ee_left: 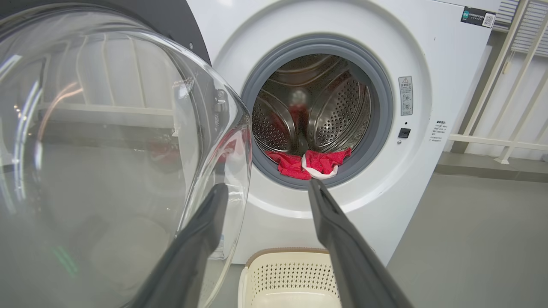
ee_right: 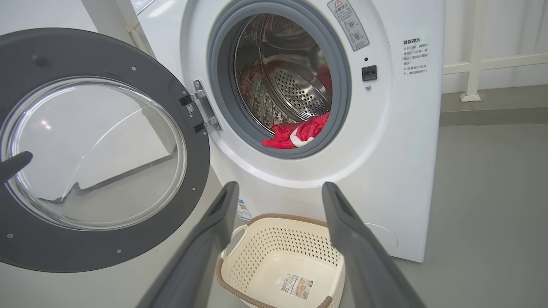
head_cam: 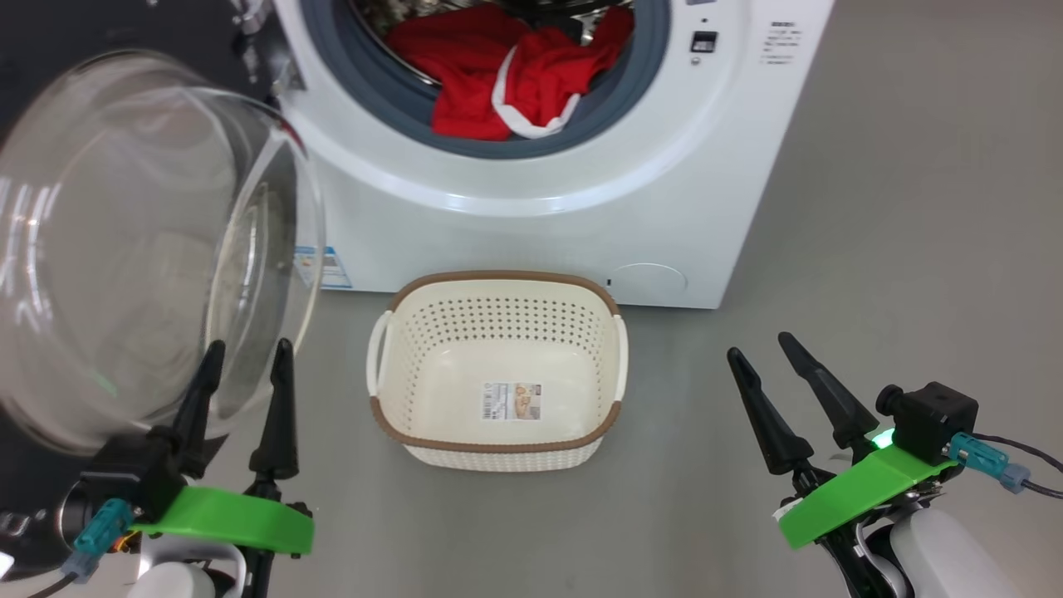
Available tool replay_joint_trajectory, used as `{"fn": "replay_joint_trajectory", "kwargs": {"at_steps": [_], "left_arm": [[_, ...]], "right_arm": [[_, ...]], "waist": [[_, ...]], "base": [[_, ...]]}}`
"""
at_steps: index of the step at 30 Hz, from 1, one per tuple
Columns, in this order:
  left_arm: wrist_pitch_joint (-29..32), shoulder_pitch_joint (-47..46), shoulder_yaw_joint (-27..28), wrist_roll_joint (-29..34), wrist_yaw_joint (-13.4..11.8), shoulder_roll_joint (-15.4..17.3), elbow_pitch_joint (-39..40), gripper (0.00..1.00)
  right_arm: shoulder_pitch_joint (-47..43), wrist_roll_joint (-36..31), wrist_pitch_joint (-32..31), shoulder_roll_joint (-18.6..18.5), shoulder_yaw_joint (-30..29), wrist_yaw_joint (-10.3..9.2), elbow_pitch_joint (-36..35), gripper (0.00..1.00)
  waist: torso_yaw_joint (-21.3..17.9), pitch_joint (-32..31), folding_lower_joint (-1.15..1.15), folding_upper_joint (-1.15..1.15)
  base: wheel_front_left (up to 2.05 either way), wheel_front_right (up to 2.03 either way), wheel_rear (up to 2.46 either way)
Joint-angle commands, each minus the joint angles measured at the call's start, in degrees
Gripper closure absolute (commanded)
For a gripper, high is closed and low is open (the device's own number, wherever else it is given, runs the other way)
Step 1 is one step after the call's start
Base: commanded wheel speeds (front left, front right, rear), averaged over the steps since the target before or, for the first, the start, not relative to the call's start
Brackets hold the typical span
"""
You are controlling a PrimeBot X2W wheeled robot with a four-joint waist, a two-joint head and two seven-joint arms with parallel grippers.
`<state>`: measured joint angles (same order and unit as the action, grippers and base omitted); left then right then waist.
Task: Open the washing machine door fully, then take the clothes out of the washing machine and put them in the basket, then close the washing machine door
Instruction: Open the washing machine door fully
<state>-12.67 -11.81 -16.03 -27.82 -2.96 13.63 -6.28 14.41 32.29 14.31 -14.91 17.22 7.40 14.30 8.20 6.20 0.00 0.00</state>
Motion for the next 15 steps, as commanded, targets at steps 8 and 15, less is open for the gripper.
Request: {"fn": "replay_joint_trajectory", "kwargs": {"at_steps": [8, 15], "left_arm": [[-1.0, -0.2, 1.8, 0.5, -0.8, 0.7, 1.1, 0.0], [-1.7, 0.5, 2.3, 0.3, 0.0, 0.5, 1.6, 0.0]], "right_arm": [[1.7, -0.7, 0.7, -0.3, 0.2, 0.09, -1.9, 0.0], [1.7, -0.9, 0.7, -0.6, 0.0, 0.09, -2.1, 0.0]], "waist": [[-4.4, -0.1, 0.0, 0.0], [-6.6, -0.4, 0.0, 0.0]], "base": [[0.0, 0.0, 0.0], [0.0, 0.0, 0.0]]}}
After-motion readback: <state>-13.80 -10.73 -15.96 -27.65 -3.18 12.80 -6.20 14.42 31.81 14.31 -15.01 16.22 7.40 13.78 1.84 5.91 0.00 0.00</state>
